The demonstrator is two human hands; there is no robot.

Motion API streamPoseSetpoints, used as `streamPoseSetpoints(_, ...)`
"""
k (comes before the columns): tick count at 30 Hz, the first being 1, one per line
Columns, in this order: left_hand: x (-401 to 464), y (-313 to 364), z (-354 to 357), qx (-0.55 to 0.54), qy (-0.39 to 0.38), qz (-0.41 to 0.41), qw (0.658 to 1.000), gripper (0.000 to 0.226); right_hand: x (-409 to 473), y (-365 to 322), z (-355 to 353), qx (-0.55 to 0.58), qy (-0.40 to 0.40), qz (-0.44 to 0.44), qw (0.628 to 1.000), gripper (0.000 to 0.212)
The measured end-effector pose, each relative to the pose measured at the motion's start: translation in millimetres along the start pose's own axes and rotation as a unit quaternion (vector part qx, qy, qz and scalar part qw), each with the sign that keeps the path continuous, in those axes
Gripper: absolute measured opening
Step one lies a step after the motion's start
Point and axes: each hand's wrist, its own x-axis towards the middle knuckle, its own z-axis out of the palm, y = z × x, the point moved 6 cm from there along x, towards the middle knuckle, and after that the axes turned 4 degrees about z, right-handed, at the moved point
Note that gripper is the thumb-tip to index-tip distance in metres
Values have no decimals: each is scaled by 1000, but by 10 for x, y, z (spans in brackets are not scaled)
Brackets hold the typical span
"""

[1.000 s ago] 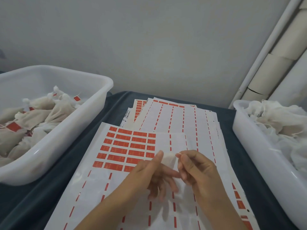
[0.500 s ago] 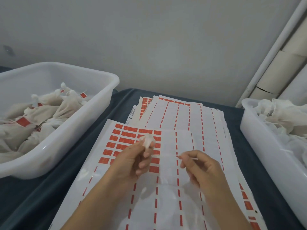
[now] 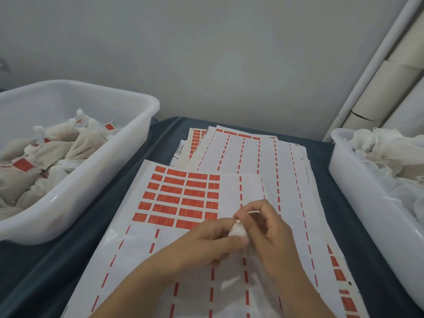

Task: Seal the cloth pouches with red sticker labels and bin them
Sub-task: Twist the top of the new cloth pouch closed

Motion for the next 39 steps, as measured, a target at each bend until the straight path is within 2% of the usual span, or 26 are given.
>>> streamPoseSetpoints(2, -17, 29, 3, 13, -8, 35, 999, 11, 18, 5, -14, 15, -10, 10, 1000, 9)
streamPoseSetpoints(4, -23, 24, -4, 11, -9, 47, 999, 11, 42, 20, -20, 47, -25, 27, 998, 25)
streamPoseSetpoints(6, -22, 26, -7, 11, -7, 55, 998, 13, 64, 37, -40, 63, -25, 51, 996, 32)
streamPoseSetpoints(10, -9, 3, -21, 5, 4, 58, 998, 14, 51, 60, -29, 27, -43, 63, 997, 7)
streamPoseSetpoints(12, -7, -1, -34, -3, 11, 59, 998, 17, 36, 59, -34, 33, -42, 65, 996, 5)
streamPoseSetpoints(15, -6, 8, -84, -9, 36, 67, 997, 20, 24, 11, -13, 50, -69, 64, 994, 22)
streamPoseSetpoints(19, -4, 3, -175, -5, 87, 65, 994, 9, 24, 5, 12, 45, -144, 65, 986, 36)
streamPoseSetpoints(22, 2, 24, -189, 4, 119, 70, 990, 5, 42, 30, -45, 48, -119, 76, 989, 35)
streamPoseSetpoints(26, -15, 124, -160, 40, 149, 110, 982, 28, 40, 35, -81, 54, -83, 83, 992, 30)
streamPoseSetpoints(30, -68, 168, -250, 94, 230, 144, 958, 24, 25, 76, -68, 74, -77, 116, 988, 30)
streamPoseSetpoints(33, -95, 221, -255, 149, 246, 191, 938, 15, -12, 147, 35, 119, -139, 175, 968, 33)
streamPoseSetpoints(36, -121, 259, -246, 196, 249, 222, 922, 11, -77, 144, 132, 199, -216, 230, 928, 33)
streamPoseSetpoints(39, -150, 276, -219, 231, 245, 251, 908, 11, -110, 134, 147, 186, -244, 241, 921, 36)
